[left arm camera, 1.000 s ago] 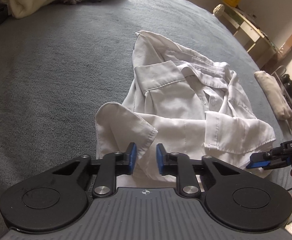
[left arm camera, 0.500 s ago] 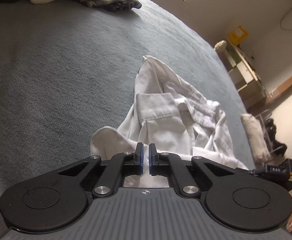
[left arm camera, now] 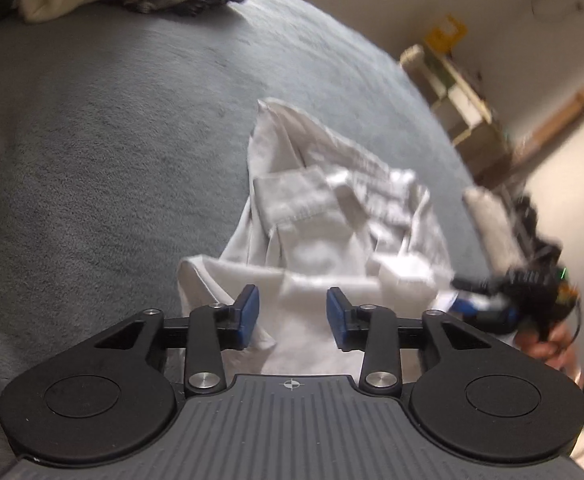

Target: Fold clothes

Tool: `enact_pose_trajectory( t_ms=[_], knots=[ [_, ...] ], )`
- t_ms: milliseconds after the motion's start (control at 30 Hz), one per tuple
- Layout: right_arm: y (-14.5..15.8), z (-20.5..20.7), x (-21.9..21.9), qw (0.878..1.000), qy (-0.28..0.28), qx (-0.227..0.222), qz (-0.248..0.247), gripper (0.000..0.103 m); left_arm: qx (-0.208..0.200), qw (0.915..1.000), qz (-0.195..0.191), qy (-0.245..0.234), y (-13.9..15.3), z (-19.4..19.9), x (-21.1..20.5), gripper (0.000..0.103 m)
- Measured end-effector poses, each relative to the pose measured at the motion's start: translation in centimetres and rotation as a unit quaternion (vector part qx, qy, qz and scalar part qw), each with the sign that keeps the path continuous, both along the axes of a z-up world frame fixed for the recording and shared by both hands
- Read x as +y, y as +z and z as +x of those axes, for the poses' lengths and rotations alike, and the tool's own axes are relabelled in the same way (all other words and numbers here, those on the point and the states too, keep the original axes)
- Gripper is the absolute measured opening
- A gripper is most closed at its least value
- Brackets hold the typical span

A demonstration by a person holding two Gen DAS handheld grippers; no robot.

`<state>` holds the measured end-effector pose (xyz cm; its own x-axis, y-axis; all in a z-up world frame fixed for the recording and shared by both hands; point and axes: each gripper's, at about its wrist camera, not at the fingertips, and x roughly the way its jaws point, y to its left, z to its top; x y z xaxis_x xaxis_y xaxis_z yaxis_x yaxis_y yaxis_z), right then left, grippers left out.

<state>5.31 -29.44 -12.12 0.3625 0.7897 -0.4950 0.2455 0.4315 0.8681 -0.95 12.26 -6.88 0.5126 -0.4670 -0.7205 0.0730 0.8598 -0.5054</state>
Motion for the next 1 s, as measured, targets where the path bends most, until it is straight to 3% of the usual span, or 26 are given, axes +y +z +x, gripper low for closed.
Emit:
enact_pose_trajectory(
  t_ms=[200,367,433,567,700,767,900,1000],
  knots=[
    [-0.2,0.0,0.3,1.0,0.006,0.003,0.003,0.032,0.019,0.997,0.072,-0.019,-1.1,-0.5,-1.4,0.043],
    [-0.1,-0.1,0.1,1.0,0.008,0.001,0.001,0.032,0.011,0.9959,0.09,-0.002,0.0,-1.6,-0.2,0.044],
    [-0.1,-0.1,0.1,1.0,0.009,0.001,0.001,0.032,0.01,0.9954,0.095,0.001,0.3,-2.0,0.2,0.049],
    [-0.3,-0.2,0.2,1.0,0.01,0.004,0.003,0.032,0.03,0.9937,0.108,-0.001,-0.4,-2.1,0.1,0.051],
    [-0.3,-0.3,0.2,1.0,0.011,0.003,0.004,0.032,0.019,0.9946,0.102,0.0,-1.0,-2.3,-0.3,0.051],
    [-0.2,-0.4,0.1,1.0,0.011,0.003,0.002,0.032,0.016,0.995,0.098,0.005,-1.3,-2.2,-0.3,0.046],
    [-0.3,-0.5,0.0,1.0,0.011,0.002,0.0,0.032,0.005,0.9959,0.09,0.007,-1.2,-1.8,0.0,0.014],
    [-0.2,-0.3,0.1,1.0,0.011,-0.002,0.0,0.032,-0.008,0.9971,0.075,0.011,-0.8,-1.4,0.3,0.005]
  ],
)
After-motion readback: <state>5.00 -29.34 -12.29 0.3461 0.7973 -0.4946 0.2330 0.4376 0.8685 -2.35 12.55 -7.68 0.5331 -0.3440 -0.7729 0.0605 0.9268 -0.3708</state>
